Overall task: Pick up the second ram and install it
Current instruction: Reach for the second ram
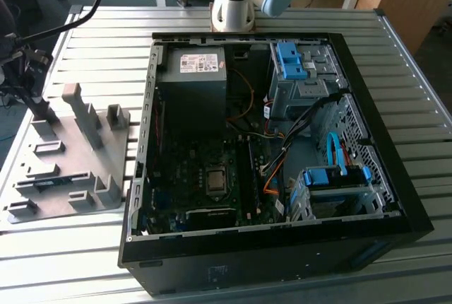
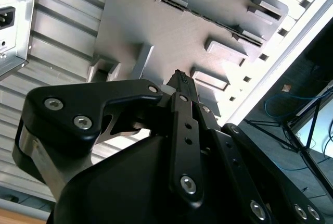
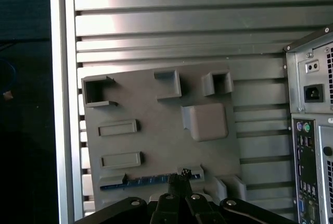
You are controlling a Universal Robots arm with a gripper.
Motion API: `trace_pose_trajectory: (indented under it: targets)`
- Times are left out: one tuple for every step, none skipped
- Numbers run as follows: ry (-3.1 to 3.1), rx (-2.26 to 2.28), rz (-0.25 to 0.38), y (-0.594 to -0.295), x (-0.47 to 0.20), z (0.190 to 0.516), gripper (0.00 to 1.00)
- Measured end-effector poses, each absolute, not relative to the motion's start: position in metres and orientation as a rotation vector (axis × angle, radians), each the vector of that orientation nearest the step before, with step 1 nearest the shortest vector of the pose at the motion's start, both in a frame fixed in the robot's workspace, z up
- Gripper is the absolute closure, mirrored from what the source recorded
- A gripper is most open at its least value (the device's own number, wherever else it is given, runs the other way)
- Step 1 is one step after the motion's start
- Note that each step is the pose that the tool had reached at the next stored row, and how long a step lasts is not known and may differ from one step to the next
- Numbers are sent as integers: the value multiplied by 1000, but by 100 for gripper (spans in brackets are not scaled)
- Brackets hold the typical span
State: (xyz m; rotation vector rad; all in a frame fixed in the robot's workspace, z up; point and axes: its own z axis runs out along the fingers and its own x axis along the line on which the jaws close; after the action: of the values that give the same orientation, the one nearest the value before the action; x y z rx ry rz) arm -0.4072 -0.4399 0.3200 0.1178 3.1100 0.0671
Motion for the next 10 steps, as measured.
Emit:
trace_pose_trajectory:
  targets:
    - [3110,118,67,-440,-407,319,90]
    - [3110,118,67,-440,-407,319,90]
    - [3110,118,67,-440,-407,318,90]
    - [3110,118,67,-440,-407,317,90]
    - [3110,118,67,-440,-407,316,90]
    - [3110,118,67,-440,-407,316,90]
    - [3110,118,67,-440,-407,315,90]
    - [3110,118,67,-440,-407,314,90]
    - [3110,118,67,-440,-407,314,90]
    - [3110,118,67,-440,-407,313,90]
